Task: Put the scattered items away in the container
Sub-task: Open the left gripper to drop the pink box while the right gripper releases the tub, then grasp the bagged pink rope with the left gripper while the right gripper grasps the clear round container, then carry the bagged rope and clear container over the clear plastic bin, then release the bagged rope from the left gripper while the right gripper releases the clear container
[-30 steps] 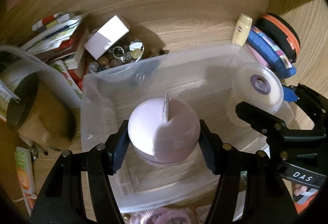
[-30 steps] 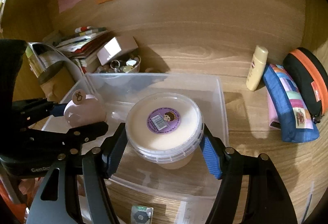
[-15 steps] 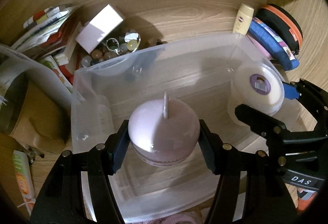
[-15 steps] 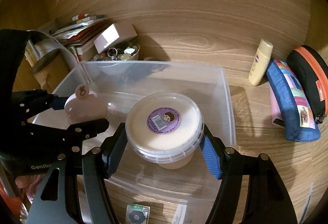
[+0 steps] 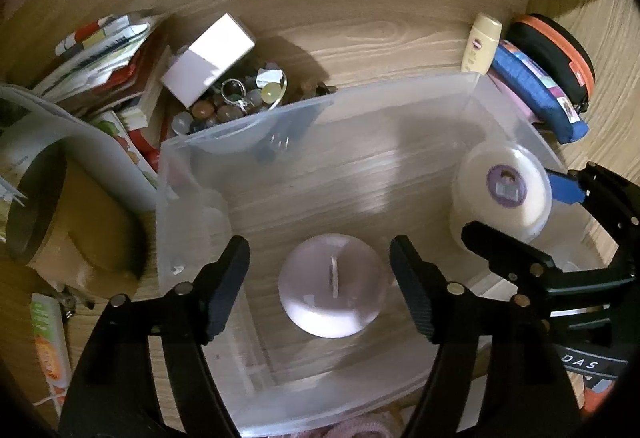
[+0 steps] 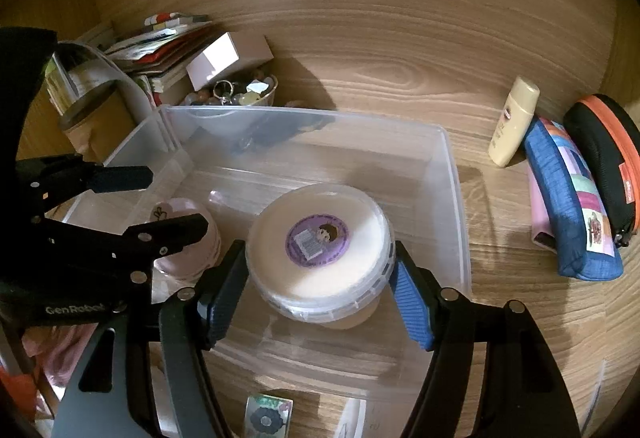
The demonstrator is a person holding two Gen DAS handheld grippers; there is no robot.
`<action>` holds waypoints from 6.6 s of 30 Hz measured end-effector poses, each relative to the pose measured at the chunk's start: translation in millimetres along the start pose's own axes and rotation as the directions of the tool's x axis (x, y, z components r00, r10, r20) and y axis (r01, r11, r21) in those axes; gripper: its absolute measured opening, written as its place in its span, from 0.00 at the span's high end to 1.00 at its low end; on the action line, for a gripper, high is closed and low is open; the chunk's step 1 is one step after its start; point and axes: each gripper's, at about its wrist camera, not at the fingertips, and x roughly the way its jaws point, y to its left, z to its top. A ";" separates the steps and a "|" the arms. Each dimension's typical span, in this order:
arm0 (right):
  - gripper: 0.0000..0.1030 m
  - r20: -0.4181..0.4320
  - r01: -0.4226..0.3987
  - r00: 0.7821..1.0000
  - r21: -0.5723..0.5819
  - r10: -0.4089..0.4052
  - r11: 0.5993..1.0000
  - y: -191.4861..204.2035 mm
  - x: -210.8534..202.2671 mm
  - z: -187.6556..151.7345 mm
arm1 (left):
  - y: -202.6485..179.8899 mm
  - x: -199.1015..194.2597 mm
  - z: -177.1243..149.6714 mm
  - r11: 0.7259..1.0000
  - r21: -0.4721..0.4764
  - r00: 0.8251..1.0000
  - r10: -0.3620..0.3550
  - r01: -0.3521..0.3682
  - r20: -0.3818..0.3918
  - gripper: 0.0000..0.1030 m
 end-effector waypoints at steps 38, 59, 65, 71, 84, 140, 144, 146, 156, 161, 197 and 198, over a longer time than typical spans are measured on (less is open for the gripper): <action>0.06 0.223 0.106 0.969 0.010 -0.106 0.994 -6.3 -123.8 -41.0 | 25.4 -112.3 -97.4 0.996 -0.047 0.992 0.080 -0.076 0.099 0.08; 0.07 0.041 0.121 0.992 0.028 -0.122 0.992 -26.9 -72.4 -87.8 | 5.3 -46.8 -147.7 0.999 -0.005 0.994 -0.040 0.039 -0.102 0.08; 0.12 0.030 0.100 0.994 0.028 -0.101 0.995 -29.0 -66.6 -86.3 | 16.3 -45.8 -149.8 0.999 -0.023 0.994 -0.042 0.040 -0.098 0.08; 0.35 0.004 0.076 0.997 0.030 -0.077 0.997 -26.1 -55.9 -82.6 | 10.6 -29.9 -141.2 1.000 -0.007 0.993 -0.029 0.028 -0.118 0.08; 0.74 0.035 0.048 0.998 0.031 -0.049 0.998 -25.8 -61.0 -80.2 | 17.5 -30.3 -129.7 0.999 -0.043 0.998 -0.036 0.034 -0.042 0.44; 0.74 0.195 -0.119 0.973 -0.041 0.124 0.992 40.3 -61.2 9.9 | 45.6 -83.4 -14.5 0.974 -0.177 0.966 -0.094 0.139 0.239 0.46; 0.74 0.165 -0.128 0.977 -0.051 0.135 0.990 46.1 -44.3 10.9 | 42.6 -65.0 -5.2 0.968 -0.183 0.968 -0.133 0.173 0.215 0.46; 0.74 0.147 -0.139 0.978 -0.049 0.145 0.989 46.9 -35.8 10.2 | 40.5 -55.4 -2.1 0.966 -0.180 0.968 -0.150 0.187 0.200 0.46; 0.74 0.102 -0.101 0.989 -0.072 0.109 0.992 50.7 -15.9 3.6 | 43.8 -16.5 -1.5 0.965 -0.197 0.980 -0.150 0.174 0.131 0.46; 0.74 0.084 -0.061 0.994 -0.110 0.070 0.992 58.8 -9.1 0.1 | 40.7 -15.3 -3.4 0.974 -0.174 0.983 -0.121 0.144 0.135 0.45; 0.20 0.207 -0.033 0.976 -0.174 0.070 0.984 76.8 -54.1 -1.5 | 31.7 -69.1 -12.0 0.987 -0.114 0.968 -0.085 0.115 0.238 0.08; 0.19 0.211 -0.035 0.975 -0.175 0.073 0.984 77.4 -57.3 -1.9 | 31.8 -73.7 -13.6 0.987 -0.115 0.966 -0.081 0.112 0.244 0.08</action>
